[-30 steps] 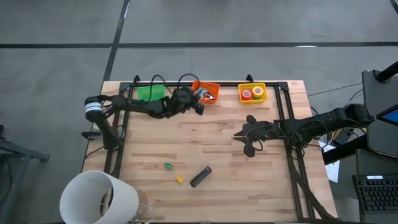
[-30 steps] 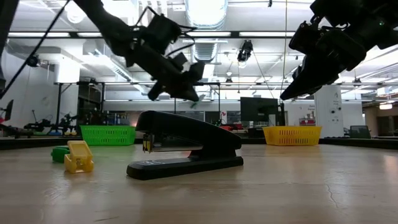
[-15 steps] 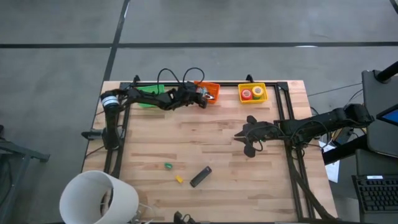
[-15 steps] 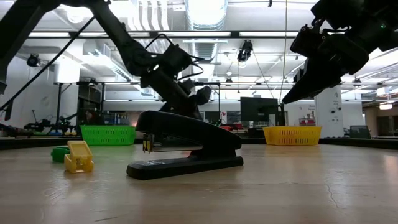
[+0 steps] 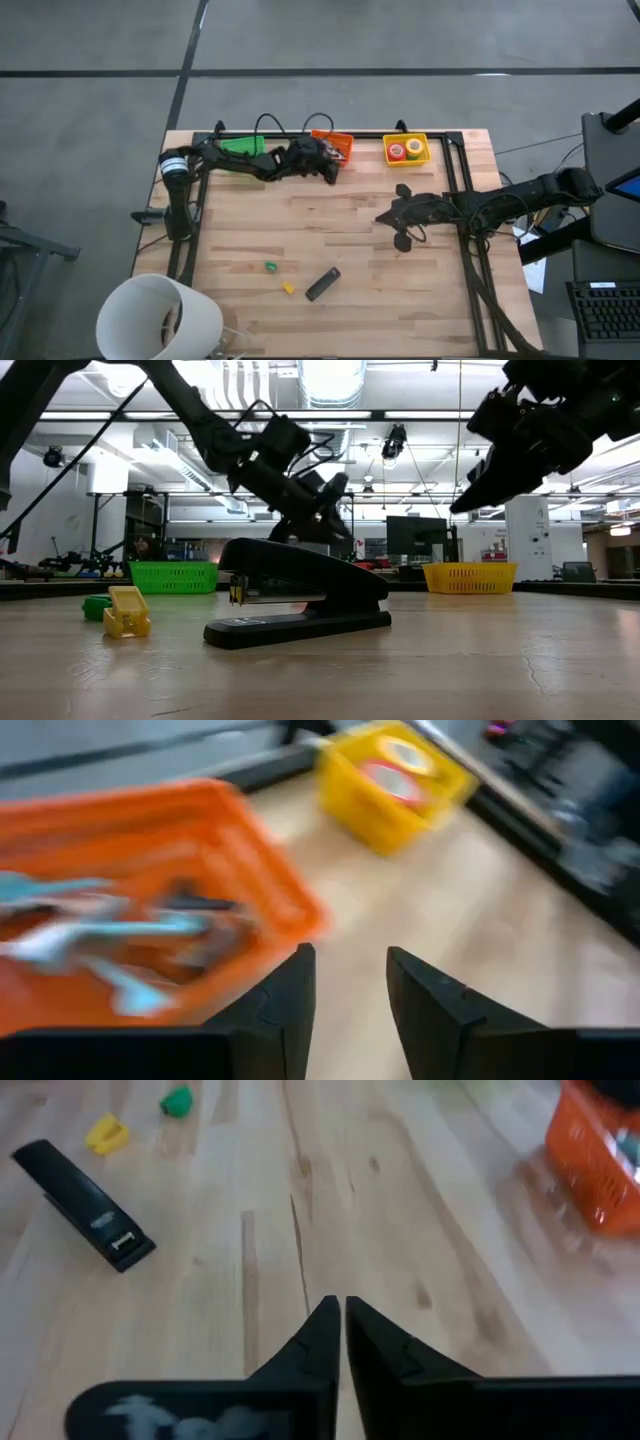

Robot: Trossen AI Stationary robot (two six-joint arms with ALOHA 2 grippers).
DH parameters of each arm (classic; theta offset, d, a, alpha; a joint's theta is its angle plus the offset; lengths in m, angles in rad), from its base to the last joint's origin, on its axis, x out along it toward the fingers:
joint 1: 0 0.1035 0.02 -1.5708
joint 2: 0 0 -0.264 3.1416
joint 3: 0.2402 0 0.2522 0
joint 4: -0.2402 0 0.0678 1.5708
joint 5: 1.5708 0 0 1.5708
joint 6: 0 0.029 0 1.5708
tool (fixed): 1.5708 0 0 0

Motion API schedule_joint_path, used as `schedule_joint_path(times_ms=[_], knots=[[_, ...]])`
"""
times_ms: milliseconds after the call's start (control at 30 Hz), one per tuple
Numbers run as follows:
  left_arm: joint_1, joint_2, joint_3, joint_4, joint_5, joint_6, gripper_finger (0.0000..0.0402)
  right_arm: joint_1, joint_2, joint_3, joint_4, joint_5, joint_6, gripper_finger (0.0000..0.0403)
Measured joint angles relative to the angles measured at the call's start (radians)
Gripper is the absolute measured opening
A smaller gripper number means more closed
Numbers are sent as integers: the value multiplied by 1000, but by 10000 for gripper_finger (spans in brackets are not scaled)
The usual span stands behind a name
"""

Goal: Pick and place Stapler, Stapler remover, tape
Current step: Put the large black stapler into the green bin

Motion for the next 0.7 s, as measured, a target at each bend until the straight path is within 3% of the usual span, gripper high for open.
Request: schedule_joint_path(times_ms=[200, 533, 700], knots=[[-109, -39, -4, 8, 8, 24, 123, -57, -131, -23, 21, -135, -72, 8], [-322, -113, -6, -74, 15, -3, 117, -62, -558, -252, 35, -177, -63, 8], [-411, -139, -7, -149, 14, -37, 117, -55, -755, -318, -42, -181, -75, 8]])
